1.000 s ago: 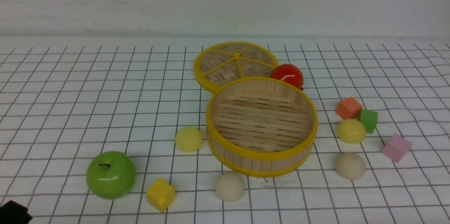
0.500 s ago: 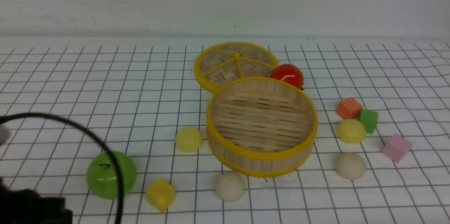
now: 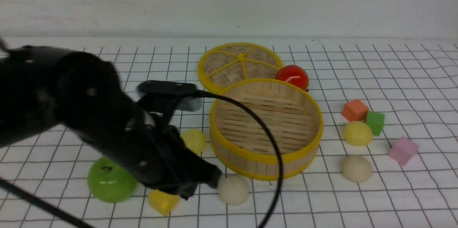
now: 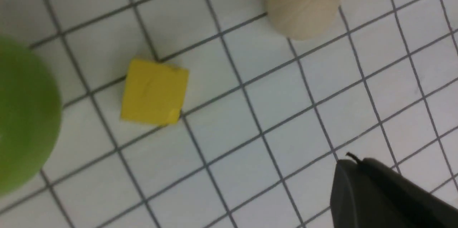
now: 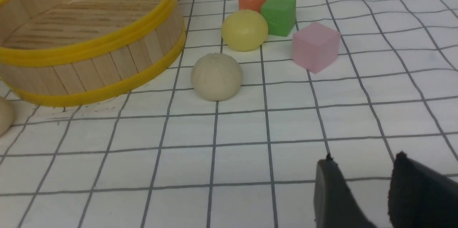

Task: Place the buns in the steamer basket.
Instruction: Use the left arm to grab a steamed stuffed bun

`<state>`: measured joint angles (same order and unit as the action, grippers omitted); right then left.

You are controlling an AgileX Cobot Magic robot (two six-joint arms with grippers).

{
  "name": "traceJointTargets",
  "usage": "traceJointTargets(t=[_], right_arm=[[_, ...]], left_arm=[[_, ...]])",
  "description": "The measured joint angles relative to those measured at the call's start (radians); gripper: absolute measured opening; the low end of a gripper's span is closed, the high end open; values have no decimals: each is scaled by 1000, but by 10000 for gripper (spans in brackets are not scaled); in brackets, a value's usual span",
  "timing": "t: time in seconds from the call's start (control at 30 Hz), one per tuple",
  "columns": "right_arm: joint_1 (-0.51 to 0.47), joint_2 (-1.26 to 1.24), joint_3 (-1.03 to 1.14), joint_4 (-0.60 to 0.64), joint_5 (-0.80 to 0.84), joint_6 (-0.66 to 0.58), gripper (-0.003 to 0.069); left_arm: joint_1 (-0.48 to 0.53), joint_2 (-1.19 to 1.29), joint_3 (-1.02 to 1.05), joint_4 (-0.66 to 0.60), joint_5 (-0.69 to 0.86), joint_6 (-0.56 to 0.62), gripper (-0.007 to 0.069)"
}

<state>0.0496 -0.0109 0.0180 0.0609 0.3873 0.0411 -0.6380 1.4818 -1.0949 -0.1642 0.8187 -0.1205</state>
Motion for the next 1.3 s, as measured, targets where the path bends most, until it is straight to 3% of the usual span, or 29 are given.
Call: traceJointTargets(t=[0.2,0.33,0.5,0.7,1.3], right_arm=[[0,0,0,0,0,0,241],[0,0,0,0,0,0,241],[0,0,0,0,0,0,241],[0,0,0,0,0,0,241],[0,0,0,0,0,0,241]], left_arm=[[-93,174,-129,73,-12,-5,49],[-92,280,-196,101,-23,-5,202],[-91,342,-208,137,-54,-7,316],[-91,383,-210,174,-119,-8,329],[-91,445,-212,230,-181,-42,242]])
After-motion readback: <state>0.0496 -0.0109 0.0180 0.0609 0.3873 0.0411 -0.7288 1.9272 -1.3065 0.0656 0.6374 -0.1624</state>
